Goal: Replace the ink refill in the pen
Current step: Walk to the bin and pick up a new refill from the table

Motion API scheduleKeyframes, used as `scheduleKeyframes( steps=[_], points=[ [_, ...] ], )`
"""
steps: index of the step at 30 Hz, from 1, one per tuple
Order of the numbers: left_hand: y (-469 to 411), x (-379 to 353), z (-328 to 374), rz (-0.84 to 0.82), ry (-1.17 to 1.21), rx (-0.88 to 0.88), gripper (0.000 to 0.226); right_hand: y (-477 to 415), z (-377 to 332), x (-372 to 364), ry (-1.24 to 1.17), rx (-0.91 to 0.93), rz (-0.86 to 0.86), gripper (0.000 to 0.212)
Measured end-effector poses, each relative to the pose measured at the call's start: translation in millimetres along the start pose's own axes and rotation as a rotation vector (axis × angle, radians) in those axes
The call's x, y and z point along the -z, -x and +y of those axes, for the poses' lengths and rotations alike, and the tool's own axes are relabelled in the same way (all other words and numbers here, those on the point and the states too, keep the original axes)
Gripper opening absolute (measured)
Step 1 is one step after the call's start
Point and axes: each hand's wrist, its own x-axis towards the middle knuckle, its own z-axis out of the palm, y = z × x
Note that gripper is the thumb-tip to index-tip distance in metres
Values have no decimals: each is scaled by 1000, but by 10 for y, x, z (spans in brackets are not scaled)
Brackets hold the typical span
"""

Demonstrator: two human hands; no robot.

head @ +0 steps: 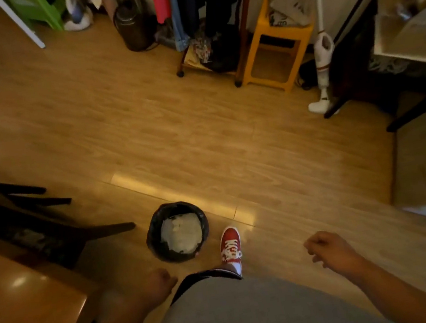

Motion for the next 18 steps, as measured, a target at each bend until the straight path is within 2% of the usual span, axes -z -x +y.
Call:
scheduleKeyframes(
  steps=[1, 4, 8, 13, 18],
  points=[
    [-50, 155, 180, 28, -66, -48, 25, -82, -53, 142, 13, -14, -1, 14],
    [-103, 466, 845, -43, 42, -117, 26, -303, -134, 550, 62, -54, 22, 15],
    [-368, 848, 1731, -42, 134, -228, 29, -682, -173, 1068, 72, -143, 37, 15],
    [-678, 1268, 2742, 26, 200, -336, 29, -1341, -375, 1668, 110, -208, -1, 19],
    [-929, 1572, 3268, 98, 292, -246, 35, -2068, -923, 2322, 232, -169, -70, 26]
  ],
)
